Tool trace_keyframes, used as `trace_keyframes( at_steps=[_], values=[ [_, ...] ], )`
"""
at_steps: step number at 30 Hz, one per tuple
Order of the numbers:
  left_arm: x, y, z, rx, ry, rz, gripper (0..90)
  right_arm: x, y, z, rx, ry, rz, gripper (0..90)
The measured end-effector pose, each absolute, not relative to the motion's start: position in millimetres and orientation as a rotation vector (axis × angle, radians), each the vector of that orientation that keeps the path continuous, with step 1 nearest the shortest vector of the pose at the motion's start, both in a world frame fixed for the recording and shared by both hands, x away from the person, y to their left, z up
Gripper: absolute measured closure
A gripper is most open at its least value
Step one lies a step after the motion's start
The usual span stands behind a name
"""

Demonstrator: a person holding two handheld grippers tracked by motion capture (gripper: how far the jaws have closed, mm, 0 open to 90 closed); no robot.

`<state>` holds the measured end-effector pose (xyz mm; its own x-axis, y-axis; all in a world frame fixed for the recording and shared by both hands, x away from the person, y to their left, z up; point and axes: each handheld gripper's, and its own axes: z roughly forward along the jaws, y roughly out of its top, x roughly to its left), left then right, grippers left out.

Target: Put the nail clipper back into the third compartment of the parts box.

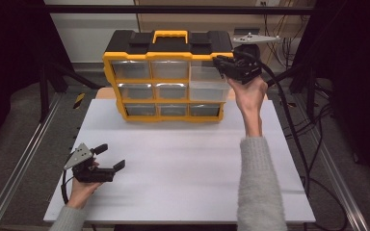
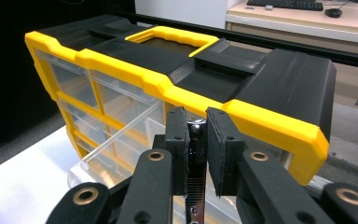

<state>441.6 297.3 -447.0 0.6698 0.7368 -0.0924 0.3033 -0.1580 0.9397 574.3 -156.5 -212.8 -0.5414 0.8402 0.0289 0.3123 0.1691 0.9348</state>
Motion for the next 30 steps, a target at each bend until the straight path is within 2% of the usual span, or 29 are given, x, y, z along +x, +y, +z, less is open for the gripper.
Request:
trace_keyframes(
  at_steps=[30],
  values=[
    [442,297,-447,1.745,0.838,0.473,2.0,578,-163,-235,1.119,1.965,1.309,79.6]
  ],
)
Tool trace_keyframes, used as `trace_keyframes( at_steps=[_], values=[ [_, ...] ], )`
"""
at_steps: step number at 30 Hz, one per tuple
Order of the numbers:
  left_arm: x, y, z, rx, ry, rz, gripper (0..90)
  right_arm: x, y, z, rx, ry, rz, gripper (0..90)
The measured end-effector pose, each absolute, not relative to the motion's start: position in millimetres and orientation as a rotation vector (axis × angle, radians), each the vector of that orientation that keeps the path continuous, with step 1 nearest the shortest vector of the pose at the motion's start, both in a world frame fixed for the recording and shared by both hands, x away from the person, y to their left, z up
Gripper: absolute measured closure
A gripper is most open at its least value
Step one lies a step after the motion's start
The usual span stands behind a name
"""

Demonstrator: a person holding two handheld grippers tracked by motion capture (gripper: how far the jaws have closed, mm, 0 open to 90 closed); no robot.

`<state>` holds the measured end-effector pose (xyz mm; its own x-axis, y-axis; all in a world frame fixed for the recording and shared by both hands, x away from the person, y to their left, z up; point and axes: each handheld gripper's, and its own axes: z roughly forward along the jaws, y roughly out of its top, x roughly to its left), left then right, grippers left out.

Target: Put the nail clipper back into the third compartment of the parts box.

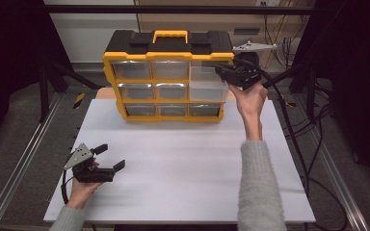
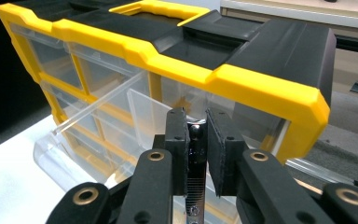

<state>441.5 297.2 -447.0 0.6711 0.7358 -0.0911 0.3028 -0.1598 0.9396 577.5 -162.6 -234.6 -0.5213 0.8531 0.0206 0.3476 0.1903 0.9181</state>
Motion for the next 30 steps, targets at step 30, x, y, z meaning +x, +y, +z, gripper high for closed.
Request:
trace_keyframes(
  at_steps=[30],
  values=[
    [442,297,-447,1.75,0.837,0.472,2.1,573,-166,-246,1.073,1.959,1.319,70.6]
  ],
)
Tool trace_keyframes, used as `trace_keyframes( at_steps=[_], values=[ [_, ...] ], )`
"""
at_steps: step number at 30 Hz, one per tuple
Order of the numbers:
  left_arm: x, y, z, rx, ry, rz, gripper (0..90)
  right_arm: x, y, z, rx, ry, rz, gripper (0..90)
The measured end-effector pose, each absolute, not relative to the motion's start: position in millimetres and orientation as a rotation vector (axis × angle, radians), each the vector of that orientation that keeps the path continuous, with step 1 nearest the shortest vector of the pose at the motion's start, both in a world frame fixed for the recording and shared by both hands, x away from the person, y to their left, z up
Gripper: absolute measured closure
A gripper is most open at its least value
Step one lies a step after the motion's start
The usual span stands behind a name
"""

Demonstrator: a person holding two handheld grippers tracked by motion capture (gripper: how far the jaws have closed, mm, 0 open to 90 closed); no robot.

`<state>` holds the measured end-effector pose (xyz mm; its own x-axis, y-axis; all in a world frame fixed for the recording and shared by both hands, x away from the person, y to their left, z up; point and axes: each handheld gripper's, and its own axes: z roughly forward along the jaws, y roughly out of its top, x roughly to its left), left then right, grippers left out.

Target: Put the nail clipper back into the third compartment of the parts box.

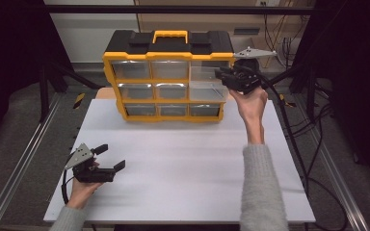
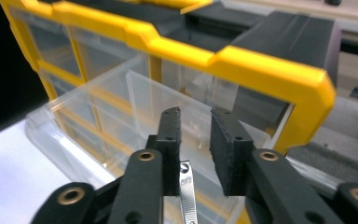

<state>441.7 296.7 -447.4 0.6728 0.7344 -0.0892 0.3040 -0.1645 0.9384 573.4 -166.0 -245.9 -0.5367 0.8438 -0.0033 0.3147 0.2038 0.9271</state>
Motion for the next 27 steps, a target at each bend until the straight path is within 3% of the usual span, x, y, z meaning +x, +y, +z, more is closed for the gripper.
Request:
trace_keyframes(
  at_steps=[4,9,18,27],
  values=[
    [442,297,-448,1.749,0.837,0.47,2.1,567,-169,-242,1.04,1.908,1.352,59.9],
    [442,297,-448,1.75,0.838,0.47,2.0,558,-173,-239,0.991,1.831,1.417,37.8],
    [442,296,-448,1.752,0.838,0.471,2.0,529,-182,-249,0.954,1.762,1.493,10.4],
    [442,296,-448,1.756,0.837,0.474,2.0,500,-191,-280,0.961,1.795,1.509,2.7]
  ],
)
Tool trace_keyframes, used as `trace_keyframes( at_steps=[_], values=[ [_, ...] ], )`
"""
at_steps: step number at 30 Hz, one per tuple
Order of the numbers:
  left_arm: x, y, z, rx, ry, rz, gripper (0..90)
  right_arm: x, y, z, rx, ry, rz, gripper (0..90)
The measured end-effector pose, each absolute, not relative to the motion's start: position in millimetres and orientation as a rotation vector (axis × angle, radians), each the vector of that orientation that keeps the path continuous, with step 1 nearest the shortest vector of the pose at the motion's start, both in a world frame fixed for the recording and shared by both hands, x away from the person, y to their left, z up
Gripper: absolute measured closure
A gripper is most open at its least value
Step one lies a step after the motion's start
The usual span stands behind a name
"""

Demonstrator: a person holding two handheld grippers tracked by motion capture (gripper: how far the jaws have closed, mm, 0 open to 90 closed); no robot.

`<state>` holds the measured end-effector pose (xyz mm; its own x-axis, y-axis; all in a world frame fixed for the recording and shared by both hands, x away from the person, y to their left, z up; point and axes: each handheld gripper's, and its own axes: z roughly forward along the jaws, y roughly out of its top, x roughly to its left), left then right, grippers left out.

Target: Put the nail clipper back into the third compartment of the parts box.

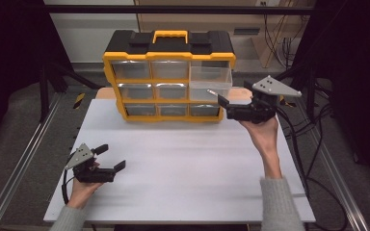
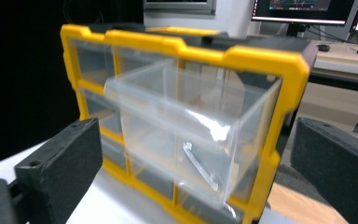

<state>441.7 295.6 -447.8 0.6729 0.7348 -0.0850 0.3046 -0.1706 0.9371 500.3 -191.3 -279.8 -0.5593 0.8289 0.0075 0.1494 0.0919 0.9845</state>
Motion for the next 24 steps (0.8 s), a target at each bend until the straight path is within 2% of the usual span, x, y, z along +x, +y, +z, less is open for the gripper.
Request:
trace_keyframes(
  at_steps=[24],
  values=[
    [442,294,-449,1.766,0.836,0.474,1.9,452,-221,-387,0.993,1.906,1.552,2.1]
  ],
)
